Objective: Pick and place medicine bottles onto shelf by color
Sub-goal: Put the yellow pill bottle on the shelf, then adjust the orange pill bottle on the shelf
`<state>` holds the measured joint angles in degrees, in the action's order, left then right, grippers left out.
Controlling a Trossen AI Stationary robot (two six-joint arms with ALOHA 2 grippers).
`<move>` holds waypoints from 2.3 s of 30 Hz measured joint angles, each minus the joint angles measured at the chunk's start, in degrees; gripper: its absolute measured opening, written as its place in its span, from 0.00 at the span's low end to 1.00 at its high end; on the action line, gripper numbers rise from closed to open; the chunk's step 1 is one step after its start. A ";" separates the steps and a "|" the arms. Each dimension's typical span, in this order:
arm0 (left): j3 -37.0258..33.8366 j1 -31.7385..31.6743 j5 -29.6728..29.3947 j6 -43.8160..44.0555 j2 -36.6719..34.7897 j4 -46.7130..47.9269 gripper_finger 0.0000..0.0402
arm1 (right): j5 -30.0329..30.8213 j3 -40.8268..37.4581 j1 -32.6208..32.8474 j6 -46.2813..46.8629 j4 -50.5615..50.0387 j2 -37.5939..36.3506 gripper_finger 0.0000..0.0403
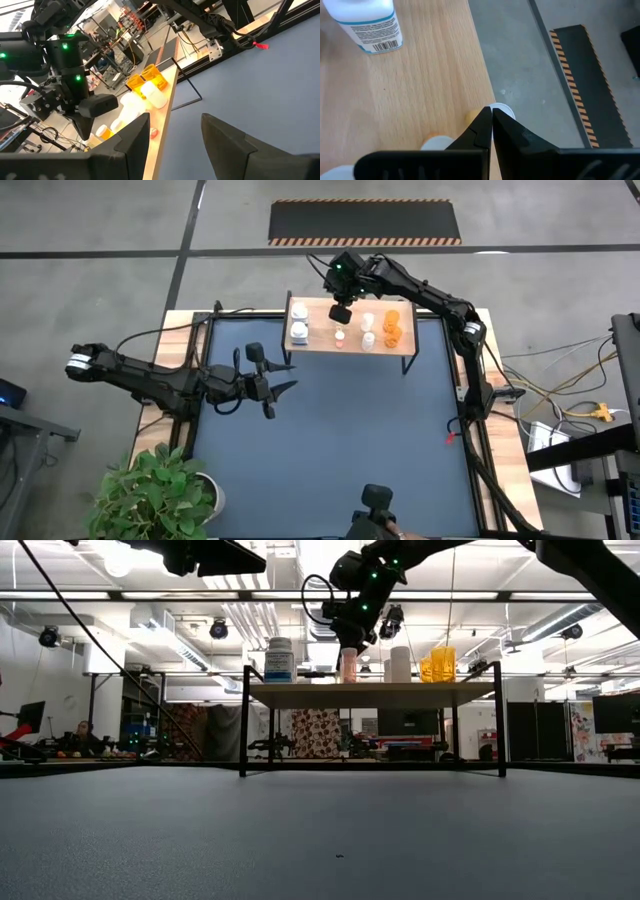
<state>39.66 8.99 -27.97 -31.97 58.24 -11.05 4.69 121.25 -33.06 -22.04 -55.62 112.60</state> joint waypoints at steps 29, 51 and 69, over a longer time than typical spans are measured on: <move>-0.02 -0.01 0.00 0.00 0.00 -0.02 0.40 | 1.42 -0.02 -0.37 -0.68 0.32 -0.63 0.02; -0.02 0.01 0.02 0.00 0.00 -0.04 0.40 | 0.40 -0.02 2.33 1.51 -3.94 -7.18 0.02; -0.02 0.01 0.02 0.04 0.00 -1.22 0.40 | -7.67 -27.51 18.91 15.44 1.06 -30.29 0.02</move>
<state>39.64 8.99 -27.94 -31.92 58.24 -12.27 -2.98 93.74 -14.15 -6.60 -54.56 82.30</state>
